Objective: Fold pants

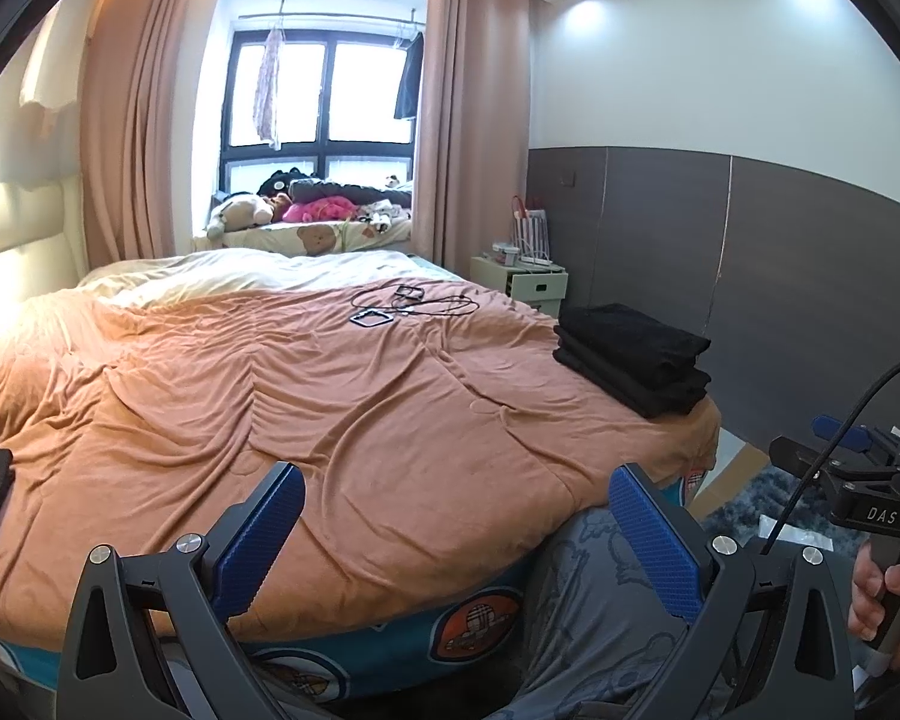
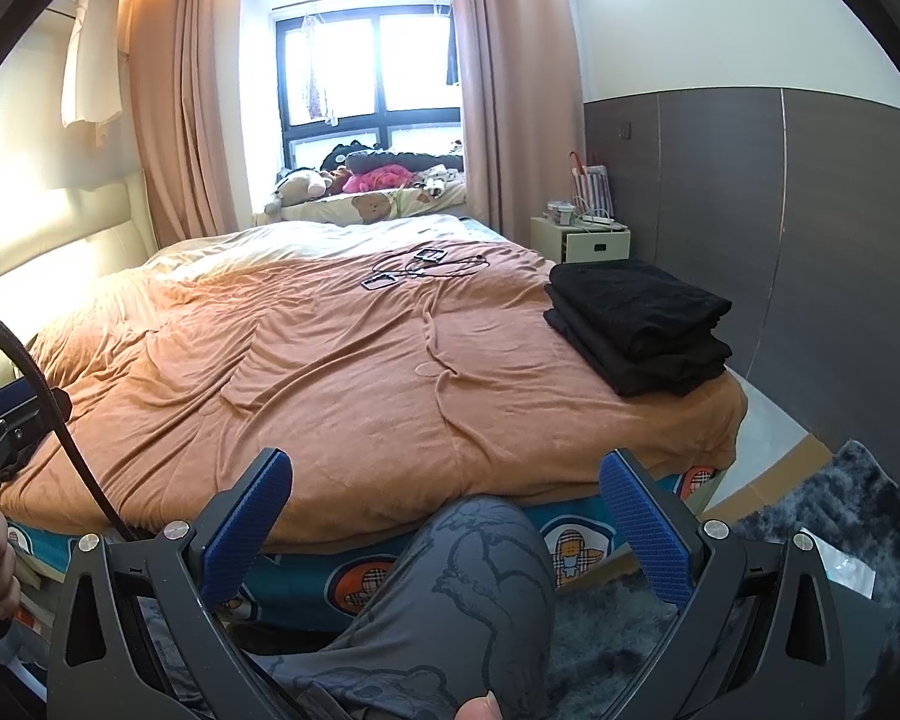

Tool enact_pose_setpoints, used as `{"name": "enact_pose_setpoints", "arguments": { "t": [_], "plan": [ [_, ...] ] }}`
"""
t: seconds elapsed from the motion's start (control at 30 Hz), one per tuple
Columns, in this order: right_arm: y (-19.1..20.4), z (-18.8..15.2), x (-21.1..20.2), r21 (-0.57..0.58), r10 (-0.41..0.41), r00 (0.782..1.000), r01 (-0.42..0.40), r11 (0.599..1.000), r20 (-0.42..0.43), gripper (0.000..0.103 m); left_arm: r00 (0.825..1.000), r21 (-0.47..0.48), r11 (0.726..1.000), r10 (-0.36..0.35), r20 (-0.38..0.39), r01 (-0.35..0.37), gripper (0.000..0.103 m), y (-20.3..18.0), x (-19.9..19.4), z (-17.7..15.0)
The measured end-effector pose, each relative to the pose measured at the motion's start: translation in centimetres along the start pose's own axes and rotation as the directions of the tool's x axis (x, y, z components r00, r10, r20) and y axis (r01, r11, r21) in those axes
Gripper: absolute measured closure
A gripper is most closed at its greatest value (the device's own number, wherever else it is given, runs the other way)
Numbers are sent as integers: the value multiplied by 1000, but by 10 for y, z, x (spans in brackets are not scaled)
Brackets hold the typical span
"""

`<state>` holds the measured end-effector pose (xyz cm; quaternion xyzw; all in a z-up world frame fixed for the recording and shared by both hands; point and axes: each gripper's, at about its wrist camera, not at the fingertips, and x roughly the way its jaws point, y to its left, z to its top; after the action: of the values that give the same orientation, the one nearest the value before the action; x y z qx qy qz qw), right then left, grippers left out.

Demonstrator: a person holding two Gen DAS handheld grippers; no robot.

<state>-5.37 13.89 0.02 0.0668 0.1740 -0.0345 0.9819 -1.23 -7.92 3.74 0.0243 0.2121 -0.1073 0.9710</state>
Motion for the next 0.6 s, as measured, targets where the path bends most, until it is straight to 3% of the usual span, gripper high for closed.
{"name": "enact_pose_setpoints", "arguments": {
  "t": [0.6],
  "plan": [
    [-7,2,1,-5,-9,1000,9,1000,5,0,1000,-2,1000,9,8,-8,1,-3,-2,2]
  ]
}}
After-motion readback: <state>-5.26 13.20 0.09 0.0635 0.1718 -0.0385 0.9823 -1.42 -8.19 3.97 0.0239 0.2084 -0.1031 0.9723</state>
